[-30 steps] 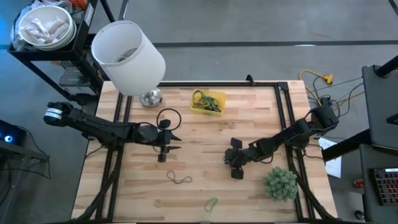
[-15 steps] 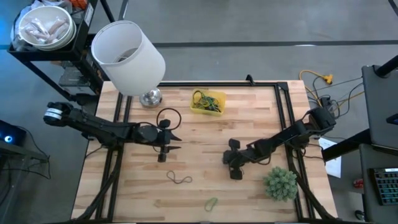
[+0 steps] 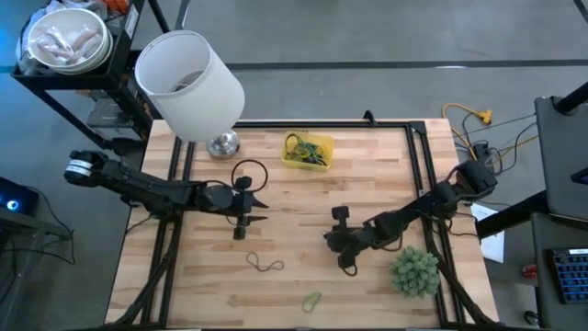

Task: Pick and place rubber bands into bin
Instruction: Put the blue rubber band into the yellow bin

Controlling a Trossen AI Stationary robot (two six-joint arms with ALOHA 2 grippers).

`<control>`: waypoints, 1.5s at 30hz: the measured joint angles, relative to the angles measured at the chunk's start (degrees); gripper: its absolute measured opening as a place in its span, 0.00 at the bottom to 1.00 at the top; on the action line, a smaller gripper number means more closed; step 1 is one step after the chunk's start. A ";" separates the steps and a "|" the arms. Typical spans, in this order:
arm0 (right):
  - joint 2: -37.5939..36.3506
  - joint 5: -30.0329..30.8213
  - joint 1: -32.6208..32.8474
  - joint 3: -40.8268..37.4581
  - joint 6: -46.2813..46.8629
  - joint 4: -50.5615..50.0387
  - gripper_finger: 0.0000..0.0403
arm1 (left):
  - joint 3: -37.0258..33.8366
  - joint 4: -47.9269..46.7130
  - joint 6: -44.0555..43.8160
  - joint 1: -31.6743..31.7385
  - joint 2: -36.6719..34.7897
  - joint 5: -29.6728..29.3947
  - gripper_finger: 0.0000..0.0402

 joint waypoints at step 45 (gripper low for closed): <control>-1.83 3.21 -42.49 17.89 -18.42 0.60 0.02 | 0.01 0.44 -0.02 0.00 0.00 0.00 0.34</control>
